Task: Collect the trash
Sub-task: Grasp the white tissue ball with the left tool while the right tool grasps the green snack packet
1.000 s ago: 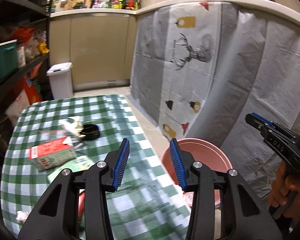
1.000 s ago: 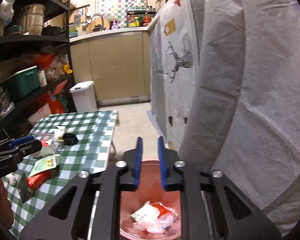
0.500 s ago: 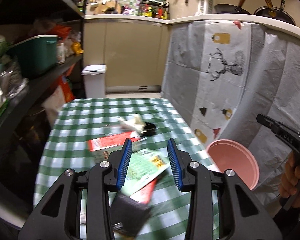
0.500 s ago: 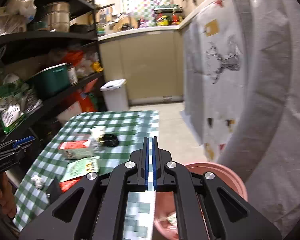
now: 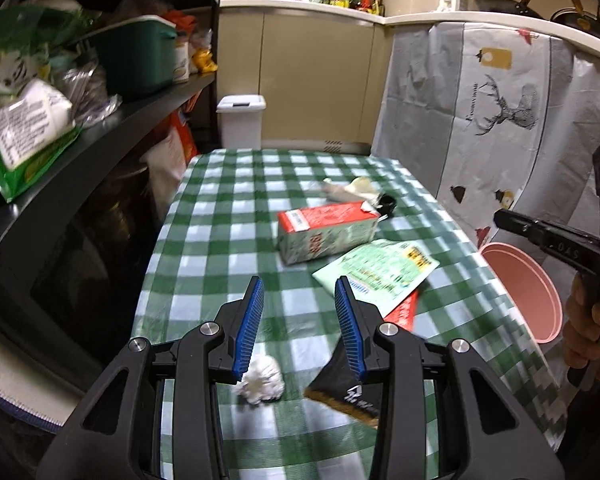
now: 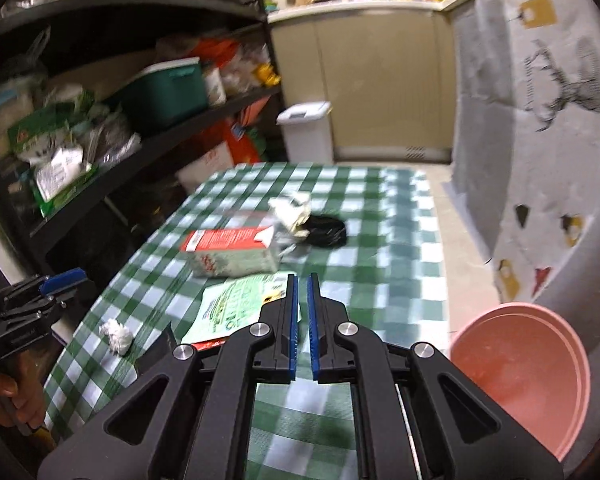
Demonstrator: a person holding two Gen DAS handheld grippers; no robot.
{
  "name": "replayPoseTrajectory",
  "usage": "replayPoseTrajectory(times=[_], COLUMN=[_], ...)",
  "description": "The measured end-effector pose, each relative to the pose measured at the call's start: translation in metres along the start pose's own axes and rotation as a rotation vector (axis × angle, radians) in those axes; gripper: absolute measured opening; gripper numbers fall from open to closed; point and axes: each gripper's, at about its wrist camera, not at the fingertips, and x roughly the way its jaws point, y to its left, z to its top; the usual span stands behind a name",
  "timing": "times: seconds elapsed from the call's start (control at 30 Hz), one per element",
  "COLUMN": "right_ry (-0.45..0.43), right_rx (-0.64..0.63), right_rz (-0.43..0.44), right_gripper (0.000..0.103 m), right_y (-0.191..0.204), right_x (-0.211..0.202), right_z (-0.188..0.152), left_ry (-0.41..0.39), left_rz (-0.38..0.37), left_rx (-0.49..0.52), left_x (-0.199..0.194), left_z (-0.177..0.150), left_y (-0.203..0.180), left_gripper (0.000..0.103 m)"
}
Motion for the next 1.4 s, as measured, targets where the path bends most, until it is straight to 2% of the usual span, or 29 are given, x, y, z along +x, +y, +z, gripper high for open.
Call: replayPoseTrajectory(times=[0.1,0.27,0.33,0.37,0.43,0.57,0.67,0.7,0.77,0.8,0.87,0.97,1.13,1.4], right_ry=[0.055,0.098,0.109,0.108,0.111,0.16,0.201,0.196,0.192,0.192,0.194,0.187,0.132,0.013], right_rx=[-0.022,-0.006,0.019,0.018,0.018,0.038,0.014,0.009,0.008,0.015,0.032,0.04,0.003,-0.021], right_rz=[0.008,0.03,0.046,0.041,0.03,0.043,0.041,0.04,0.04,0.042,0.046,0.045,0.024,0.037], right_gripper=[0.008,0.008,0.009,0.011,0.027,0.029,0.029,0.029,0.025,0.023,0.018,0.01,0.007,0.003], right_y=[0.006,0.008,0.006,0.005,0.005,0.001,0.006,0.008,0.008,0.006,0.003,0.0,0.006,0.011], right_x=[0.023,0.052,0.063,0.067,0.076,0.097,0.107,0.107,0.107,0.107,0.107,0.103,0.088,0.046], right_z=[-0.005,-0.004,-0.001,0.0,0.002,0.002,-0.002,-0.002,-0.001,-0.001,-0.001,0.0,0.004,0.015], left_ry=[0.027,0.098,0.123,0.131,0.148,0.204,0.234,0.245,0.255,0.259,0.252,0.239,0.202,0.123], left_rz=[0.009,0.031,0.037,0.051,0.06,0.052,0.047,0.044,0.043,0.045,0.051,0.047,0.043,0.015], left_rx=[-0.02,-0.066,-0.101,-0.104,-0.108,-0.129,-0.081,-0.058,-0.036,-0.022,-0.005,-0.002,-0.003,0.011], left_x=[0.008,0.025,0.031,0.033,0.037,0.049,0.055,0.058,0.06,0.062,0.062,0.06,0.052,0.035], left_z=[-0.006,-0.019,-0.023,-0.024,-0.028,-0.037,-0.042,-0.044,-0.046,-0.048,-0.047,-0.043,-0.034,-0.019], left_y=[0.011,0.027,0.033,0.035,0.038,0.041,0.032,0.027,0.022,0.019,0.017,0.015,0.012,0.005], left_gripper=[0.037,0.038,0.043,0.045,0.045,0.045,0.045,0.044,0.025,0.025,0.017,0.012,0.01,0.01])
